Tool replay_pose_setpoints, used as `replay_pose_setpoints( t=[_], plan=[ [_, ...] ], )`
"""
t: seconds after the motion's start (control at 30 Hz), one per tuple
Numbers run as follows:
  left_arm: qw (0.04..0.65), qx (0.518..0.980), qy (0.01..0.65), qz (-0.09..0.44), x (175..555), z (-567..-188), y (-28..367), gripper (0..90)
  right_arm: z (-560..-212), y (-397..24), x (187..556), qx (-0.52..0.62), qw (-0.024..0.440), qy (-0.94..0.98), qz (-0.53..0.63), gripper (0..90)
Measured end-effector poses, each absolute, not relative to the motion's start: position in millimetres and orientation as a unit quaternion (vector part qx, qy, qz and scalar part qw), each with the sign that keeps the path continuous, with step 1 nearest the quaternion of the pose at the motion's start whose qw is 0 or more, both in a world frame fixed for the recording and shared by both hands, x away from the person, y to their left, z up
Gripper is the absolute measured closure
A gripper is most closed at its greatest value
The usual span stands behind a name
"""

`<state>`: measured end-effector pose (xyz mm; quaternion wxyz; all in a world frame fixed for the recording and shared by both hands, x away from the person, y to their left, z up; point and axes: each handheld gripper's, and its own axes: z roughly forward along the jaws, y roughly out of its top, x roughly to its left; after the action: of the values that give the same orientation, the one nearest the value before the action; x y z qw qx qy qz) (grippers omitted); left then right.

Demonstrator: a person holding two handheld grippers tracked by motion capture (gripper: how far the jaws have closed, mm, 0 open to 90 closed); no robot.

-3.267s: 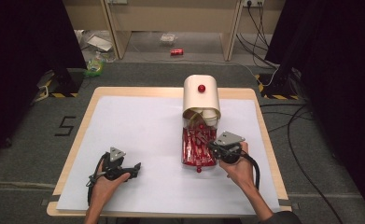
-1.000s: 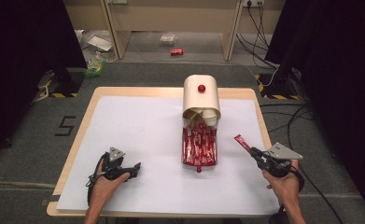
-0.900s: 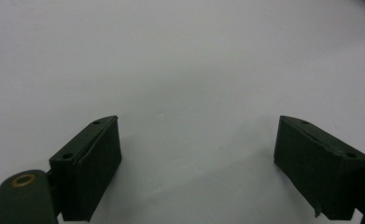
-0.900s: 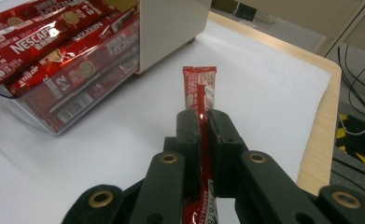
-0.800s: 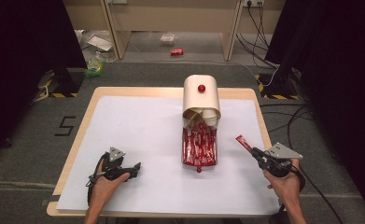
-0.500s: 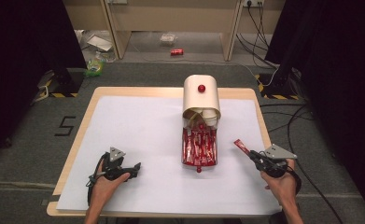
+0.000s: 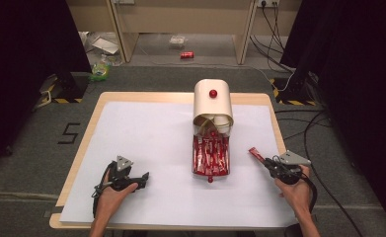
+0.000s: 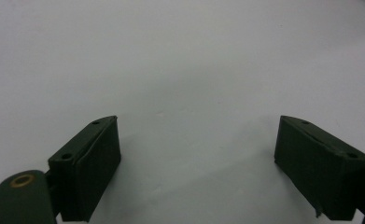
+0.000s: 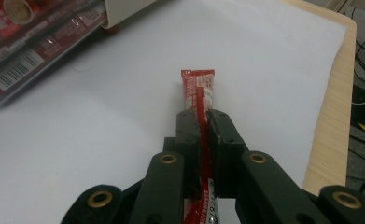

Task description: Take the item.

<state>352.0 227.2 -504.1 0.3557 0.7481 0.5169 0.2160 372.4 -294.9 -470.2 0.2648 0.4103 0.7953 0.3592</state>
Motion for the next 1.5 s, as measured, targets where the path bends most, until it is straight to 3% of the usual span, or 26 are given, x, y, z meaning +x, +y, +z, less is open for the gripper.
replay_pose_setpoints(
  t=[1.0, 1.17, 1.5],
  plan=[
    [0.355, 0.749, 0.516, 0.217, 352, -504, 227, 13.7, -480, -292, 399, 0.410, 0.267, 0.814, 0.313, 81.4],
    [0.356, 0.748, 0.517, 0.216, 352, -504, 227, 13.9, -475, -288, 394, 0.407, 0.271, 0.808, 0.330, 74.2],
    [0.358, 0.747, 0.517, 0.215, 352, -504, 228, 14.1, -466, -281, 379, 0.411, 0.290, 0.782, 0.368, 51.3]
  ],
)
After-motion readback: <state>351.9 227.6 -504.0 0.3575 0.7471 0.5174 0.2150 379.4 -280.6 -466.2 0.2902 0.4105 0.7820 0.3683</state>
